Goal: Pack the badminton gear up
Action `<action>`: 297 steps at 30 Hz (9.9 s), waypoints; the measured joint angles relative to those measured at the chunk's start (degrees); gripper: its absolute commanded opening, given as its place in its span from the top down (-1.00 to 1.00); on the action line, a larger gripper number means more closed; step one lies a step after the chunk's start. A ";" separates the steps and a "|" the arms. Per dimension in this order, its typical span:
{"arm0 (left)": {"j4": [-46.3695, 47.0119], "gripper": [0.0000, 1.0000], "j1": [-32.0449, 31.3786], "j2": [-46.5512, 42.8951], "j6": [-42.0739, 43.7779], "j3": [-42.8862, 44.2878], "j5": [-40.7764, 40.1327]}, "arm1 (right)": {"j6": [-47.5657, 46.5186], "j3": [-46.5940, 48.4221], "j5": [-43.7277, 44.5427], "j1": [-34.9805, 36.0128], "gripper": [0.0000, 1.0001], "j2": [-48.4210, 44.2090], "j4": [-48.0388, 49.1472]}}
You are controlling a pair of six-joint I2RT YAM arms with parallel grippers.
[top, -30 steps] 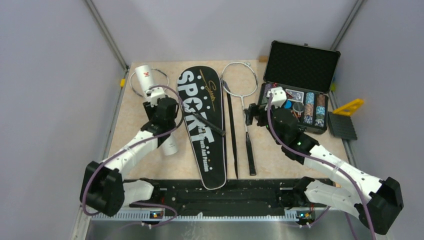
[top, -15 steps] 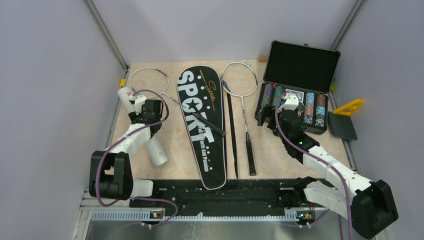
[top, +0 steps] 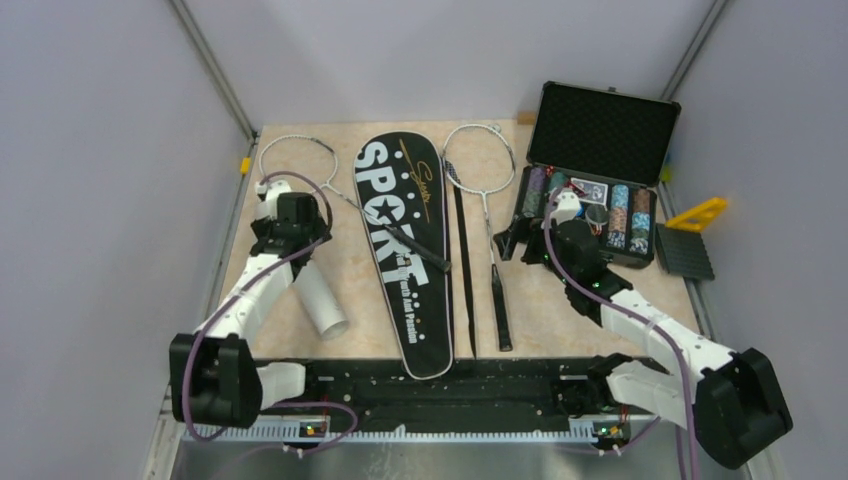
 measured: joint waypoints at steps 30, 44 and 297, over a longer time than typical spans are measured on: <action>42.82 -0.85 -0.02 12.81 -15.41 -17.55 58.51 | 17.55 35.34 -9.81 7.72 -0.10 58.07 8.28; 47.93 -0.86 -1.44 18.64 -15.26 -14.34 59.87 | 8.24 38.29 -1.51 10.82 1.00 59.60 7.32; 9.25 1.00 -12.79 11.87 7.26 13.11 35.41 | -0.42 29.62 11.37 5.22 -0.16 47.21 -11.41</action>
